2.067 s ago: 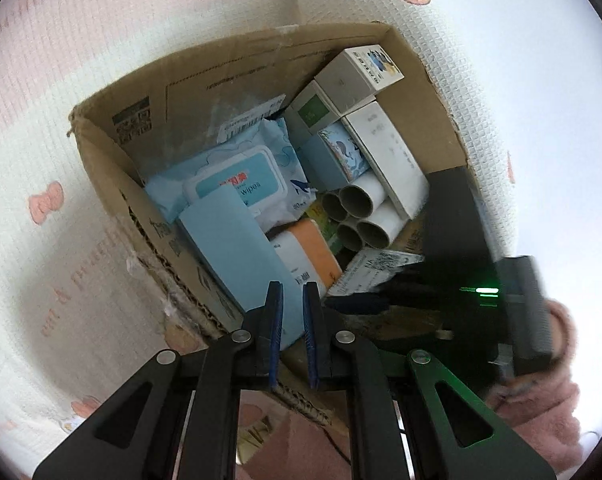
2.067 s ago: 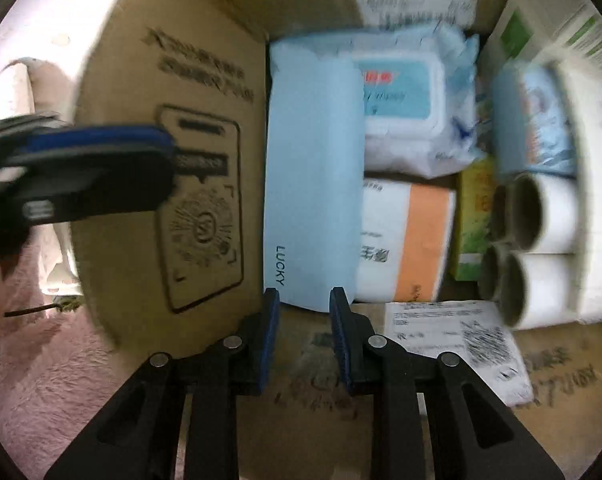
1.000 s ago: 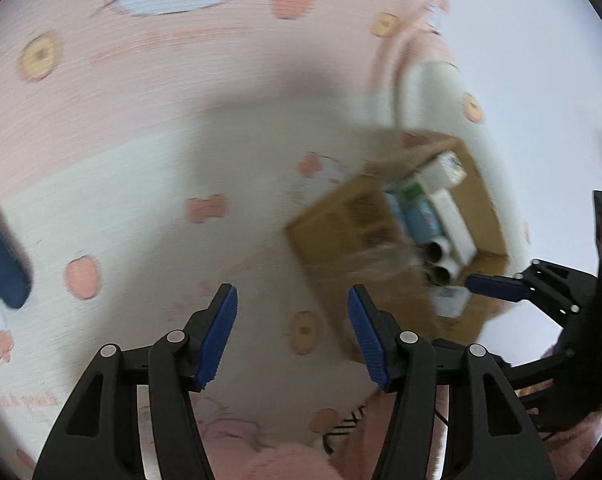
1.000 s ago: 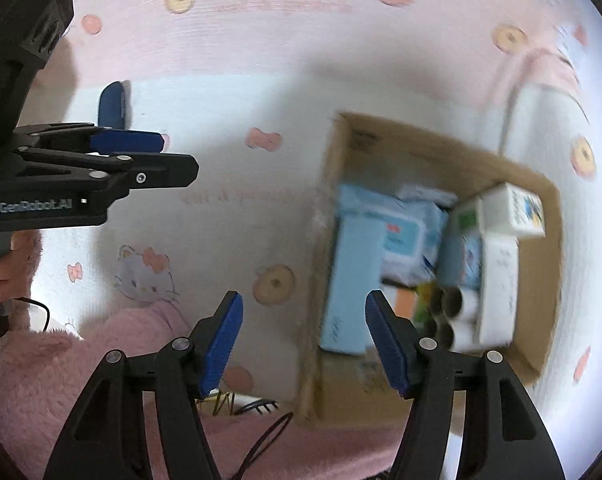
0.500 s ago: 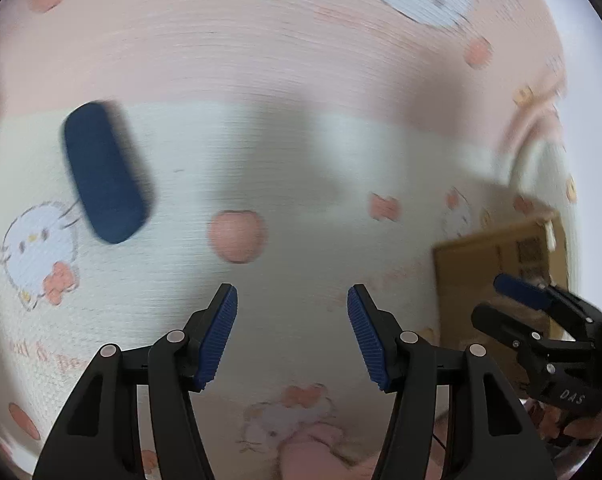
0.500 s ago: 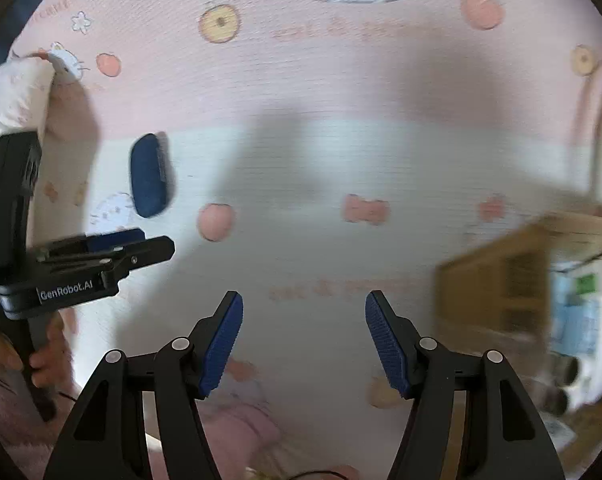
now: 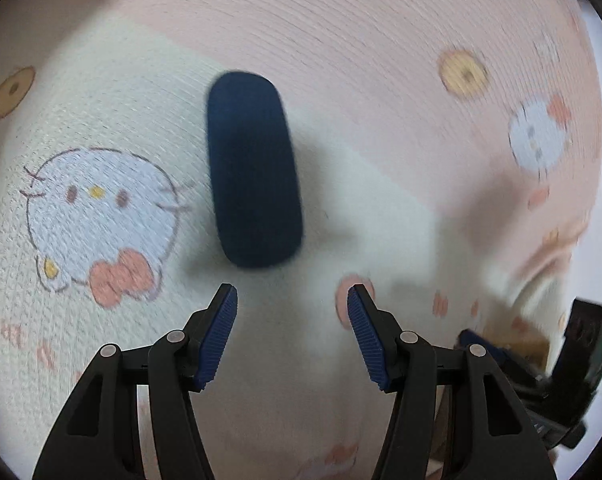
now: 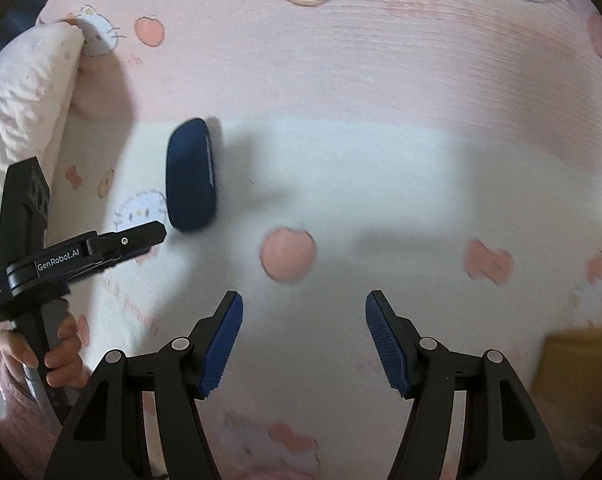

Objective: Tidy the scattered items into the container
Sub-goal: 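Close the left gripper on the navy oval case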

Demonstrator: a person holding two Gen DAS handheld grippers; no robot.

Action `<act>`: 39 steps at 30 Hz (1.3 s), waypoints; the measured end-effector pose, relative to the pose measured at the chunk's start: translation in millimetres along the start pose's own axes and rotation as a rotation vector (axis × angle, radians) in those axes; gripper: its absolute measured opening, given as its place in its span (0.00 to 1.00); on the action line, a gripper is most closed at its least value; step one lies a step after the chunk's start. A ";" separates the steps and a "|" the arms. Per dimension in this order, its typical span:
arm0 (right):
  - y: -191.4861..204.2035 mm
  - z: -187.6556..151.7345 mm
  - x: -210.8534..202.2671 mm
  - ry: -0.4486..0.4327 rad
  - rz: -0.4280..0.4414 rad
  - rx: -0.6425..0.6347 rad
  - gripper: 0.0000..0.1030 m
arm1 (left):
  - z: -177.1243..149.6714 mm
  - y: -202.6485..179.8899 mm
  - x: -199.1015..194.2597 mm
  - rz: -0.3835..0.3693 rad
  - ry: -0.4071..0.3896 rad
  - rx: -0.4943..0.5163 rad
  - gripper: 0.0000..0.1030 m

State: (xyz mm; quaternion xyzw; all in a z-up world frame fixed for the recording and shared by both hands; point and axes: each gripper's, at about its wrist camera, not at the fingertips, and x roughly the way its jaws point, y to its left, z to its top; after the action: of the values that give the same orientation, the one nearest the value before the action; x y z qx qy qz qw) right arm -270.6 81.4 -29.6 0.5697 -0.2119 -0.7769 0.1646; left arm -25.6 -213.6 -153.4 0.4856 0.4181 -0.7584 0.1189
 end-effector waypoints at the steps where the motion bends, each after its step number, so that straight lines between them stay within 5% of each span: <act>1: 4.0 3.5 6.7 -0.005 0.007 -0.014 0.60 | 3.7 5.2 1.3 -0.011 -0.013 -0.022 0.60; 8: 32.4 23.0 59.5 0.006 0.089 -0.086 0.60 | 26.8 24.2 20.2 -0.011 -0.009 -0.052 0.60; 11: 40.0 28.3 73.2 0.002 0.115 -0.104 0.60 | 36.0 33.2 28.2 0.005 -0.016 -0.079 0.47; 16: 55.3 38.6 91.8 -0.020 0.171 -0.113 0.60 | 42.1 42.3 34.3 -0.096 -0.019 -0.147 0.41; 20: 71.3 44.9 105.9 -0.005 0.211 -0.138 0.60 | 45.4 37.2 38.3 -0.068 0.006 -0.090 0.40; 24: 85.8 49.2 116.9 -0.008 0.222 -0.167 0.60 | 44.0 38.7 30.8 -0.088 0.005 -0.051 0.30; 32: 98.5 51.0 138.7 -0.019 0.209 -0.197 0.65 | 43.6 38.0 34.4 -0.110 0.011 -0.069 0.30; 39: 98.7 46.0 134.5 -0.066 0.206 -0.181 0.59 | 41.9 32.2 38.3 -0.122 0.022 -0.055 0.30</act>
State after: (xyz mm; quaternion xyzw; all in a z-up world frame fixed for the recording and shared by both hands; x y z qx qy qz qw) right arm -353.0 -63.4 -76.2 0.5018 -0.2038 -0.7901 0.2872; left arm -52.6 -256.3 -194.7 0.4640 0.4689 -0.7472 0.0814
